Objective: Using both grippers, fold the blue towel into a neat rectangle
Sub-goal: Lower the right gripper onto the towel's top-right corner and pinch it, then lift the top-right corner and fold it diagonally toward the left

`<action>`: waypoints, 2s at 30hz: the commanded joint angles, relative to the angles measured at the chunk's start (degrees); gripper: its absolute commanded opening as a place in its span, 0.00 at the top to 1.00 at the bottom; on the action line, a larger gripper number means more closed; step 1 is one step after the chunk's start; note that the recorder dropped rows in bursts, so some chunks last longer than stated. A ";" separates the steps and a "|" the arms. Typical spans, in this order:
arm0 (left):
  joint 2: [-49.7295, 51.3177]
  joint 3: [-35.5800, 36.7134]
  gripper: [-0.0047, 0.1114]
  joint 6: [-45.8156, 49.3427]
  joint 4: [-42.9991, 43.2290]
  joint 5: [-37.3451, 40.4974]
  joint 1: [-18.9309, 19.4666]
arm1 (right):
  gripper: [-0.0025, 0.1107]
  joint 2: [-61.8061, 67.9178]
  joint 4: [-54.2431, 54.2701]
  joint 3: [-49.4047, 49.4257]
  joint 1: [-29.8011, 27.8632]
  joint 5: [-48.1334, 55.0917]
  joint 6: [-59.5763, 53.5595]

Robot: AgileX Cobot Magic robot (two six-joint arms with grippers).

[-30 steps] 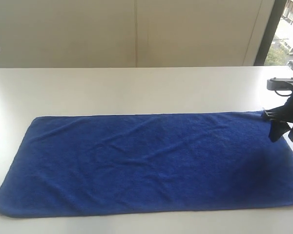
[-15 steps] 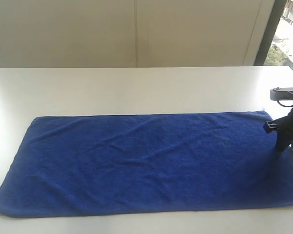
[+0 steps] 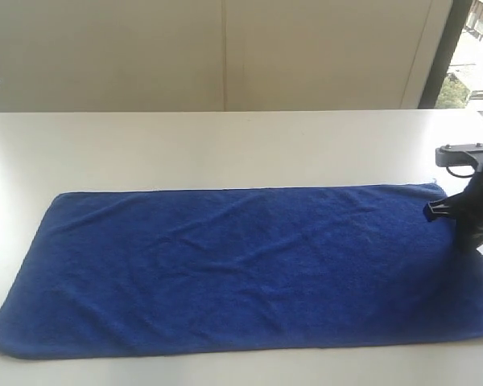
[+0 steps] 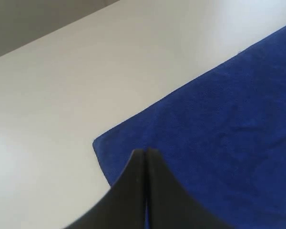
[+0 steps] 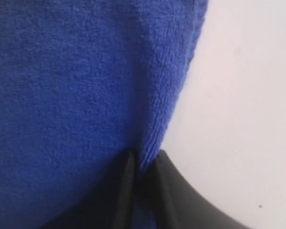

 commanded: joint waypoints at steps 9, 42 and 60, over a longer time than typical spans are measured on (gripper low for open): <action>-0.69 0.40 0.96 0.12 -1.39 0.37 0.03 | 0.93 -1.56 -9.03 -0.32 0.75 -1.72 8.52; -0.69 0.40 0.96 0.12 -0.32 -0.55 0.03 | 0.93 1.07 9.08 -17.38 40.06 -0.39 5.35; -0.69 0.40 0.96 0.12 2.71 -0.64 0.03 | 0.93 13.10 18.69 -40.90 53.53 1.30 5.35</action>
